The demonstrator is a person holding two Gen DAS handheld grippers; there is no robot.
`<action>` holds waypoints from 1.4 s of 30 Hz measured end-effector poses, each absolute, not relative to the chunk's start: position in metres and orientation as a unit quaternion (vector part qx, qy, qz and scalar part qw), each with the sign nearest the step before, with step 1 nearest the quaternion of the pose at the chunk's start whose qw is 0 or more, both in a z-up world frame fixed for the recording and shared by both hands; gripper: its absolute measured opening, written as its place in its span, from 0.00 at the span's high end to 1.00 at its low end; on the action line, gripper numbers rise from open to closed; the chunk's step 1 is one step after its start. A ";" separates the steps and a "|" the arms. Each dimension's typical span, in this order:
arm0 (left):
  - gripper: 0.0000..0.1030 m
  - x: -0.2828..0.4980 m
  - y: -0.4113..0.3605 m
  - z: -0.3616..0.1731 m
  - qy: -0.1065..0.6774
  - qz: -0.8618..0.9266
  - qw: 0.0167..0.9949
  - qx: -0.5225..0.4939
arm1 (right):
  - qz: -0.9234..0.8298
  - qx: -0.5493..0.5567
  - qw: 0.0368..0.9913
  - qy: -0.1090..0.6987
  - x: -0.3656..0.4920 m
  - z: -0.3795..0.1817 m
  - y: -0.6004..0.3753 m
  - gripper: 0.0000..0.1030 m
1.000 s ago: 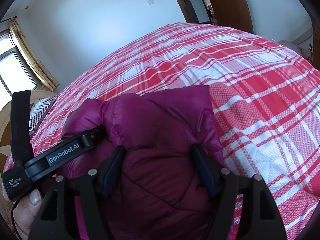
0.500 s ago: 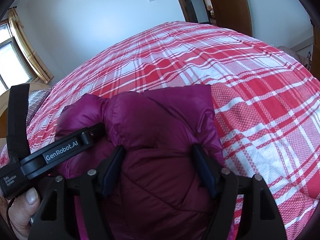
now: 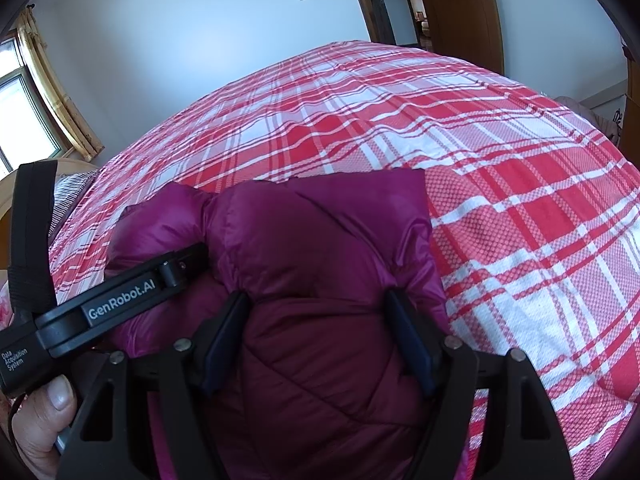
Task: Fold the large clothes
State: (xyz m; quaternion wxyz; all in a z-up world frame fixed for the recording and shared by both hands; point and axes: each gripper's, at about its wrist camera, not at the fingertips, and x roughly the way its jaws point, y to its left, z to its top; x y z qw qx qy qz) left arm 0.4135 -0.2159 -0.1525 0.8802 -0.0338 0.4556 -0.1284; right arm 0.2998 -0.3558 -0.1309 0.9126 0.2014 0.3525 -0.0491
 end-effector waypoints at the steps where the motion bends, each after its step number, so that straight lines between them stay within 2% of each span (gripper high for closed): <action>1: 0.01 0.413 -0.216 -0.153 0.456 -0.129 0.880 -0.034 | -0.049 0.200 0.913 0.353 0.300 -0.131 -0.356 0.26; 22: 0.01 0.415 -0.213 -0.152 0.466 -0.140 0.873 -0.039 | -0.049 0.196 0.912 0.356 0.302 -0.131 -0.355 0.25; 26: 0.01 0.393 -0.182 -0.128 0.455 -0.168 0.872 -0.061 | -0.007 0.237 0.919 0.314 0.280 -0.119 -0.373 0.23; 28: 0.01 0.370 -0.160 -0.116 0.428 -0.182 0.883 -0.064 | -0.015 0.265 0.927 0.265 0.257 -0.108 -0.391 0.15; 29: 0.01 0.357 -0.146 -0.115 0.420 -0.193 0.884 -0.071 | -0.028 0.274 0.928 0.250 0.248 -0.105 -0.400 0.06; 31: 0.01 0.341 -0.130 -0.127 0.434 -0.209 0.873 -0.079 | -0.037 0.295 0.916 0.271 0.250 -0.109 -0.419 0.04; 32: 0.01 0.336 -0.125 -0.136 0.446 -0.218 0.864 -0.084 | -0.025 0.306 0.905 0.293 0.257 -0.115 -0.426 0.07; 33: 0.01 0.332 -0.120 -0.142 0.453 -0.225 0.857 -0.094 | -0.011 0.312 0.899 0.307 0.262 -0.119 -0.430 0.15; 35: 0.01 0.321 -0.109 -0.149 0.443 -0.242 0.853 -0.133 | 0.011 0.307 0.897 0.318 0.271 -0.122 -0.431 0.19; 39: 0.01 0.316 -0.125 -0.150 0.435 -0.289 0.842 -0.130 | 0.042 0.283 0.892 0.351 0.292 -0.131 -0.423 0.31; 40: 0.13 0.315 -0.130 -0.150 0.432 -0.295 0.843 -0.125 | 0.048 0.281 0.890 0.356 0.296 -0.133 -0.423 0.33; 41: 0.24 0.315 -0.134 -0.148 0.429 -0.309 0.839 -0.127 | 0.053 0.283 0.887 0.360 0.298 -0.134 -0.424 0.41; 42: 0.28 0.313 -0.137 -0.146 0.427 -0.308 0.841 -0.125 | 0.060 0.285 0.886 0.361 0.298 -0.133 -0.424 0.56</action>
